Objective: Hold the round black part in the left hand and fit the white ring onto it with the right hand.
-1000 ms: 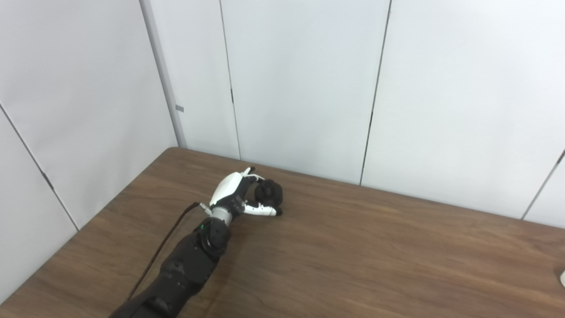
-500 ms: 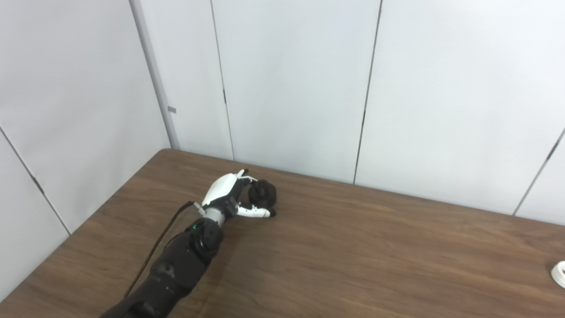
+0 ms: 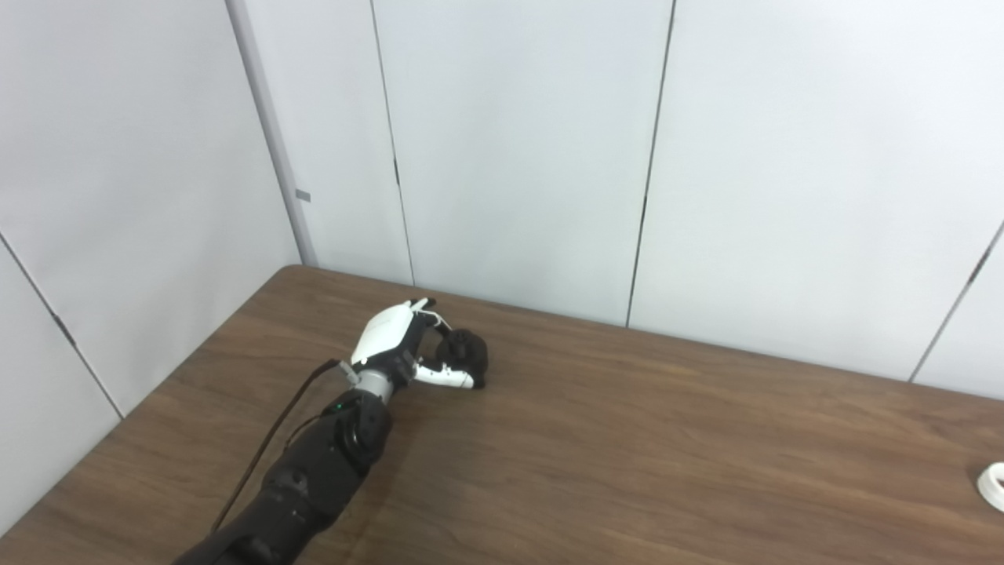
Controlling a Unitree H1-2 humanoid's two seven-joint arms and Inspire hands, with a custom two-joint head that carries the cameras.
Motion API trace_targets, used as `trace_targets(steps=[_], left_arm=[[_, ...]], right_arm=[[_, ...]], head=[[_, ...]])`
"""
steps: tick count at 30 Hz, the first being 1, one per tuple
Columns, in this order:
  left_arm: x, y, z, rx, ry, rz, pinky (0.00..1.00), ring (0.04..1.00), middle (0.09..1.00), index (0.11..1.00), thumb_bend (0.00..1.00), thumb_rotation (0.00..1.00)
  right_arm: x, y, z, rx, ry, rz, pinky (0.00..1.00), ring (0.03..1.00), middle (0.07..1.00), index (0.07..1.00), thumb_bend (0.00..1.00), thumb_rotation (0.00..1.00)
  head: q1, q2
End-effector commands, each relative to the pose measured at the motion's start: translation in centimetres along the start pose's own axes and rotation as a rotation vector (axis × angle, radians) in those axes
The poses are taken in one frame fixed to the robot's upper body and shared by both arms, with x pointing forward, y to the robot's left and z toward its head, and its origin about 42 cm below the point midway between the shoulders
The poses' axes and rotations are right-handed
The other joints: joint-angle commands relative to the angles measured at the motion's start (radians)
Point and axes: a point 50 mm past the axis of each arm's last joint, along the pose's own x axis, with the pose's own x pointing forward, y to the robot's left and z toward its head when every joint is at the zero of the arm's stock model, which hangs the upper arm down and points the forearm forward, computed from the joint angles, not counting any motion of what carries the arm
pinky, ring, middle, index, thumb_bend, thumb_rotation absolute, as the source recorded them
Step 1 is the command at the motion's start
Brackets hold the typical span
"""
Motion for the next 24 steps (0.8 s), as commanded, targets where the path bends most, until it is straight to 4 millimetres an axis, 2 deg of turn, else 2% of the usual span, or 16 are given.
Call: trace_targets(steps=[1, 14, 20, 22, 24], left_arm=[[-0.6, -0.1, -2.0, 0.064, 0.040, -0.022, 1.00, 0.975, 0.870, 0.479, 0.52, 0.04], [-0.9, -0.7, -1.2, 0.035, 0.007, -0.019, 1.00, 0.975, 0.869, 0.479, 0.52, 0.04], [-2.4, -1.0, 0.4, 0.059, -0.099, -0.035, 1.00, 0.960, 0.859, 0.478, 0.52, 0.04], [-3.1, -1.1, 1.0, 0.066, -0.129, -0.046, 1.00, 0.967, 0.860, 0.478, 0.52, 0.05], [-4.0, -1.0, 1.8, 0.069, -0.162, -0.058, 1.00, 0.967, 0.857, 0.478, 0.52, 0.05]], right_arm=[[0.2, -0.9, 1.2, -0.031, -0.048, 0.008, 0.92, 0.993, 1.000, 0.931, 0.82, 0.64], [0.3, -0.4, 1.1, -0.021, -0.057, 0.003, 0.91, 0.987, 1.000, 0.928, 0.83, 0.65], [0.7, 0.3, 1.7, 0.009, -0.080, -0.035, 0.84, 0.937, 0.968, 0.903, 0.81, 0.61], [1.0, 0.4, 2.0, 0.004, -0.098, -0.056, 0.83, 0.922, 0.960, 0.888, 0.71, 0.53], [1.5, 0.2, 2.3, -0.054, -0.123, -0.082, 0.80, 0.901, 0.947, 0.879, 0.67, 0.50]], head=[[-0.004, -0.002], [-0.031, -0.010], [-0.054, -0.011], [-0.059, -0.011], [-0.072, -0.010]])
